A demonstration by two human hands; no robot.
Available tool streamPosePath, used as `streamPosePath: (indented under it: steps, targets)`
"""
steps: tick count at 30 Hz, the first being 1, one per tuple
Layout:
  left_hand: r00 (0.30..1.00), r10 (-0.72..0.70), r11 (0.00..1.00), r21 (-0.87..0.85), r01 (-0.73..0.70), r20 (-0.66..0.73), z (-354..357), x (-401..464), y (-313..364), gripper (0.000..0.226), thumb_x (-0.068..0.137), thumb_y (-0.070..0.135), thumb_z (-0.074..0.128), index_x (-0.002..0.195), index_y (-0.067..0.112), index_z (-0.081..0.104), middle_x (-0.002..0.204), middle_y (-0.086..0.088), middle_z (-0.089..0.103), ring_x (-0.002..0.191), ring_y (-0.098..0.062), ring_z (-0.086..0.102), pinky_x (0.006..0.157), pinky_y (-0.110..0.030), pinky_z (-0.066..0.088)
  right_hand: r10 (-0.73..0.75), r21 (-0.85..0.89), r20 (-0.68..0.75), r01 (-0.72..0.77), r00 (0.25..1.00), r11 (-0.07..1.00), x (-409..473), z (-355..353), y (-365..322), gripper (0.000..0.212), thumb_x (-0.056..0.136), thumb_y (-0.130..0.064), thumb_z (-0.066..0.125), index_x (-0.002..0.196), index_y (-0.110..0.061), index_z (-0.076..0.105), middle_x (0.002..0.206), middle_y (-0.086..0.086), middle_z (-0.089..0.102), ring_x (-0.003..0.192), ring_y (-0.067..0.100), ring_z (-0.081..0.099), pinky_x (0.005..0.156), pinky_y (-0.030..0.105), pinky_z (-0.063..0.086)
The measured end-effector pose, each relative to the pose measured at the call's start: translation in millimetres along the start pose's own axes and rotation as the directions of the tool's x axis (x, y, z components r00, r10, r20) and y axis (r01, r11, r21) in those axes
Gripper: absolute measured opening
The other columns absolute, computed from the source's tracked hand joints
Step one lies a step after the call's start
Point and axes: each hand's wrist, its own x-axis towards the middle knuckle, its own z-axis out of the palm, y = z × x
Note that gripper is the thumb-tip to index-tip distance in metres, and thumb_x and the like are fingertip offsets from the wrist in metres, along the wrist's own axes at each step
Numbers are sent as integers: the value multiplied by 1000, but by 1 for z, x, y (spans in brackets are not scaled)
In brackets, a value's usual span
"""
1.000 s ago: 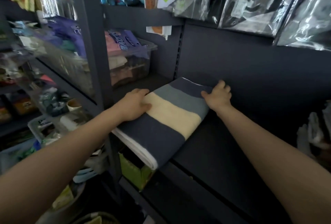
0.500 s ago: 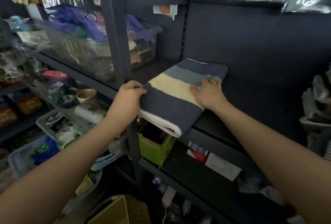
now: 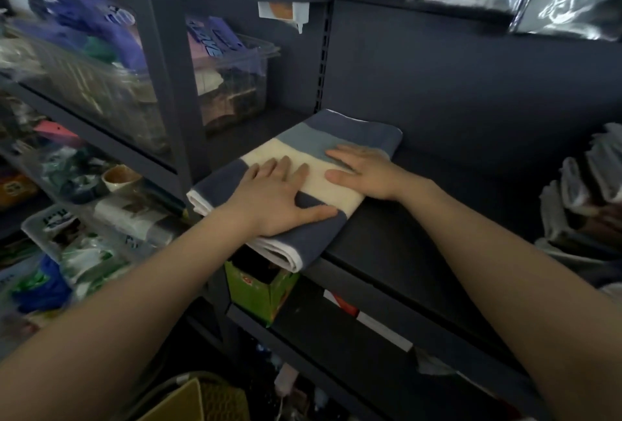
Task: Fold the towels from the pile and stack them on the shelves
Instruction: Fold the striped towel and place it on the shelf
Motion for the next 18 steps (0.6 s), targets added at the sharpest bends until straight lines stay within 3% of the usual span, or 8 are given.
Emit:
streamPosePath:
  steps: [4, 7, 10, 13, 15, 17, 18]
  targets:
    - [999, -22, 1000, 2, 22, 36, 1, -2, -2, 118, 46, 89, 17, 146, 33, -8, 157, -4, -11, 143, -27, -7, 116, -43, -2, 244, -31, 2, -244, 970, 969, 12, -2, 29, 81, 83, -73, 29, 148, -30, 9, 158, 4, 1, 145, 20, 1, 116, 40, 2]
    - [999, -2, 1000, 9, 1, 43, 4, -1, -5, 126, 42, 93, 21, 146, 31, -12, 156, -4, -14, 143, -27, -10, 116, -44, -3, 411, 73, -8, -409, 912, 909, 10, -3, 58, 95, 76, -81, 30, 149, -26, 5, 158, 1, 0, 145, 21, 3, 116, 44, 3]
    - [1000, 23, 1000, 13, -23, 21, 7, 1, -8, 129, 41, 96, 25, 146, 31, -11, 156, -4, -13, 143, -28, -9, 116, -45, -3, 452, 38, -93, -451, 887, 892, 2, -2, 73, 92, 78, -79, 28, 148, -22, 14, 156, 0, 14, 143, 22, 11, 115, 47, 9]
    - [999, 46, 999, -12, -46, -18, 5, 0, -7, 120, 47, 91, 27, 148, 31, -1, 157, -2, -4, 144, -27, -2, 116, -45, 2, 456, -37, -226, -475, 861, 879, -8, -5, 52, 79, 88, -65, 32, 145, -11, 23, 153, 10, 20, 139, 30, 20, 110, 47, 21]
    - [974, 108, 989, -73, -125, -199, 3, -7, -7, 109, 54, 88, 30, 144, 26, 26, 152, -3, 25, 139, -24, 23, 112, -41, 22, 394, -58, -317, -432, 863, 900, -17, -10, 27, 63, 94, -46, 42, 140, -7, 28, 148, 15, 25, 131, 35, 30, 103, 48, 32]
    - [837, 196, 955, -94, -281, -511, 2, -17, -5, 78, 72, 72, 32, 122, 17, 57, 124, -3, 59, 114, -23, 54, 89, -37, 47, 297, -57, -359, -338, 885, 939, -32, -16, 3, 51, 94, -33, 46, 136, -7, 34, 140, 17, 34, 124, 36, 38, 98, 47, 39]
    - [744, 233, 927, -89, -365, -626, 2, -23, -3, 62, 80, 59, 33, 109, 14, 64, 109, -3, 66, 100, -24, 61, 76, -36, 52, 261, -28, -366, -291, 893, 956, -42, -19, -9, 45, 93, -30, 47, 132, -8, 40, 135, 16, 39, 121, 35, 42, 96, 45, 41]
